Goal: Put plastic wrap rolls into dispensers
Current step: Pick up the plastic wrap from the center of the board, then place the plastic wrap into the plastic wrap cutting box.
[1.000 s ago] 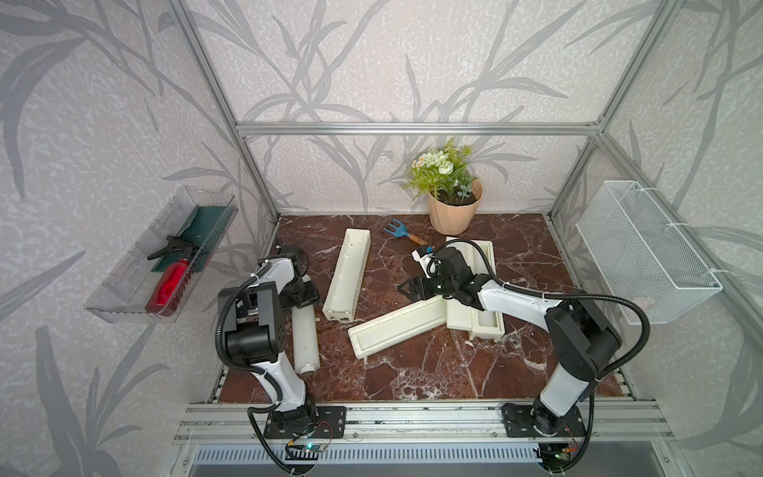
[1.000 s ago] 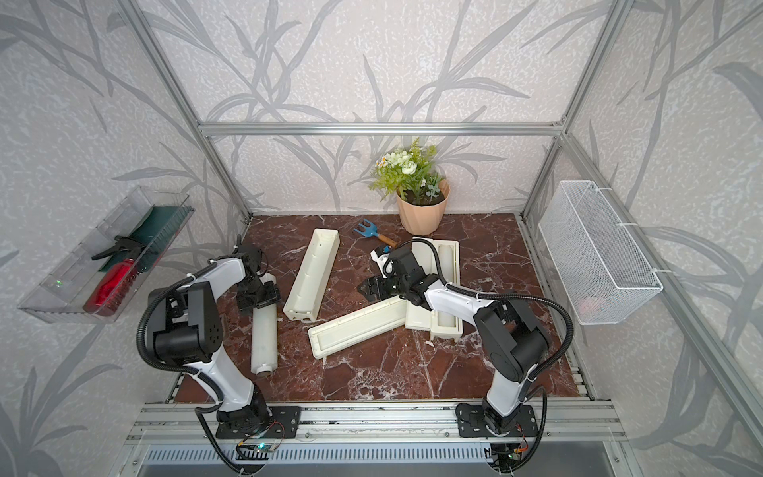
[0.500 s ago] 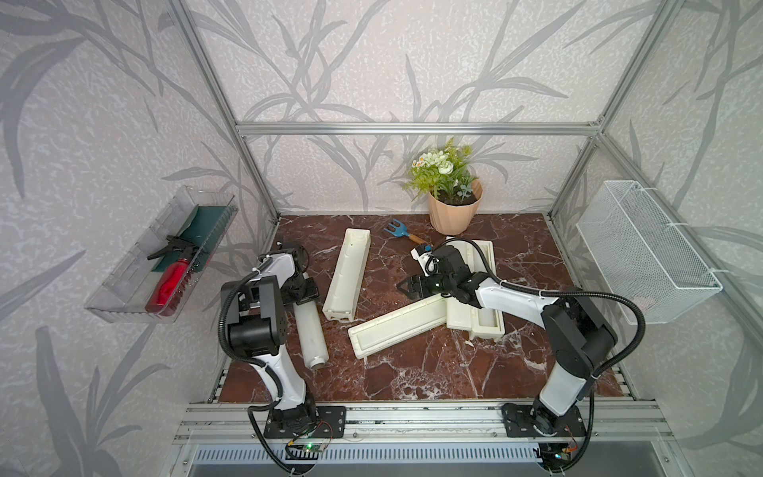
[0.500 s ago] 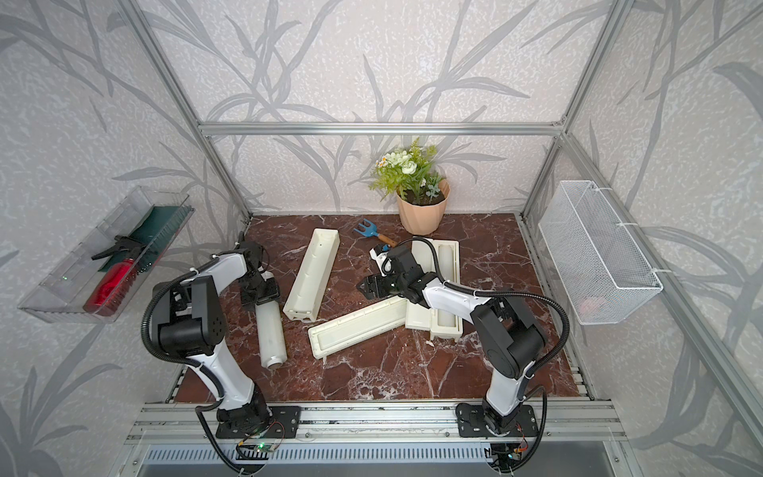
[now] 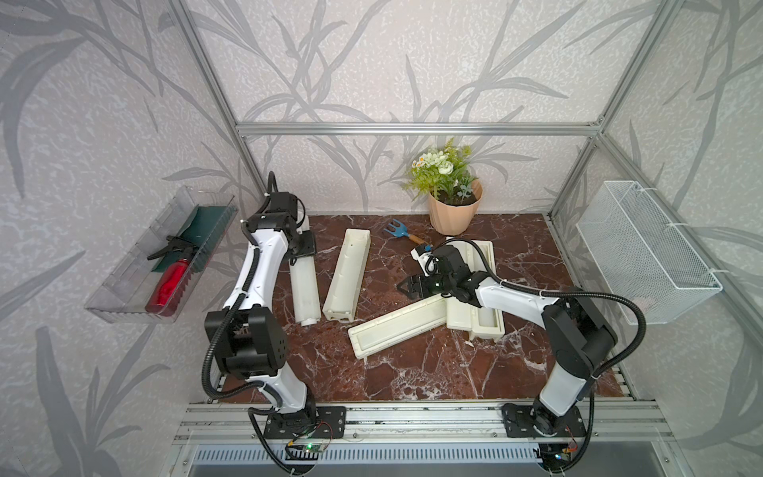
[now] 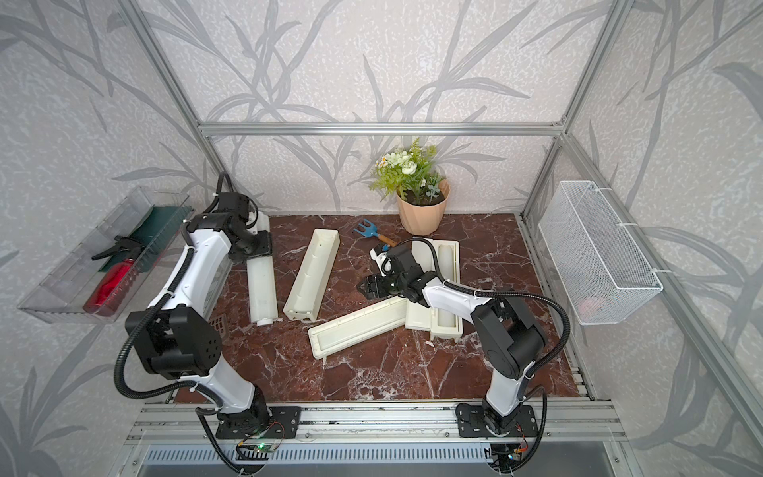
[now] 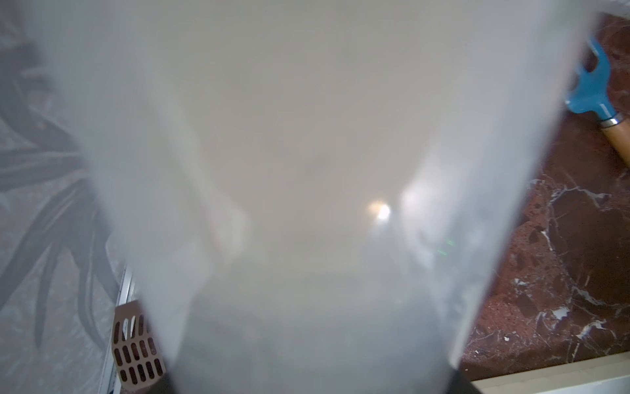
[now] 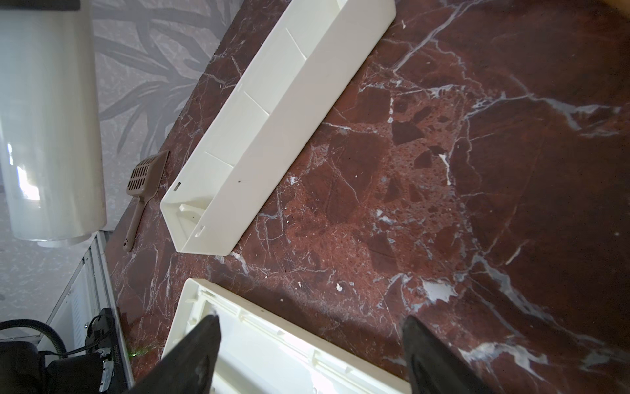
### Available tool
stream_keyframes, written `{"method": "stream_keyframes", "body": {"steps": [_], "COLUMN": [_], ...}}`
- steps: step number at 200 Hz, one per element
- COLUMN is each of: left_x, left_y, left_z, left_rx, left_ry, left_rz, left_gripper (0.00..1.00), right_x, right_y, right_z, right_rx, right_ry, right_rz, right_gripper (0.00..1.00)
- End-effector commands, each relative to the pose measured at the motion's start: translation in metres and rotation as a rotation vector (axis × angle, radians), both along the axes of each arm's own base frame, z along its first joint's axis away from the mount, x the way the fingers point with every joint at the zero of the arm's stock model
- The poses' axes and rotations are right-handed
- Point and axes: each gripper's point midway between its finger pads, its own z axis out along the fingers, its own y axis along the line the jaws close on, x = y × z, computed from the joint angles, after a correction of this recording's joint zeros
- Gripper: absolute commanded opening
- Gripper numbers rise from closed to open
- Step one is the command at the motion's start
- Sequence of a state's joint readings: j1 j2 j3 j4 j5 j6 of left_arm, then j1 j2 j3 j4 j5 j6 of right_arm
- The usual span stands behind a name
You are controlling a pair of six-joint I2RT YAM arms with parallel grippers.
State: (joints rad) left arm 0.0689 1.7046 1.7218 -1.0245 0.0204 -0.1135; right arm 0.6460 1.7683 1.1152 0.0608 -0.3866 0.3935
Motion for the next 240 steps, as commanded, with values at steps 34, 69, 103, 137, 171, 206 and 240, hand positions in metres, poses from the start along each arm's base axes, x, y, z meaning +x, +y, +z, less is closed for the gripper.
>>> {"method": "stream_keyframes", "body": {"steps": [34,69,103,137,171,206,240], "left_x": [0.063,0.093,0.106,0.103,0.101,0.096,0.087], "left_y": [-0.054,-0.073,-0.079,-0.085,-0.096,-0.107,-0.108], "left_z": [0.027,0.005,-0.023,-0.041,-0.066,-0.084,-0.107], "left_rx": [0.036,0.027,-0.006,-0.020,-0.024,-0.009,-0.008], "left_ry": [-0.041,-0.025,0.023,0.074,0.135,0.184,0.248], "left_rz": [-0.182,-0.222,-0.225,-0.231,-0.261,-0.297,-0.289], "left_gripper": [0.23,0.23,0.23,0.23,0.23,0.23,0.23], "right_x": [-0.005,-0.008,-0.008,-0.005,0.000,0.002,0.002], "right_y": [-0.002,-0.008,-0.011,-0.011,-0.007,-0.004,-0.005], "right_z": [0.024,0.029,0.029,0.027,0.027,0.016,0.015], "right_rx": [0.002,-0.011,-0.025,-0.035,-0.024,-0.037,-0.044], "right_ry": [-0.021,-0.032,-0.029,-0.033,-0.035,-0.017,-0.023], "right_rz": [0.006,-0.017,-0.032,-0.037,-0.038,-0.032,-0.035], "right_gripper": [0.83,0.83,0.83,0.83,0.83,0.83,0.82]}}
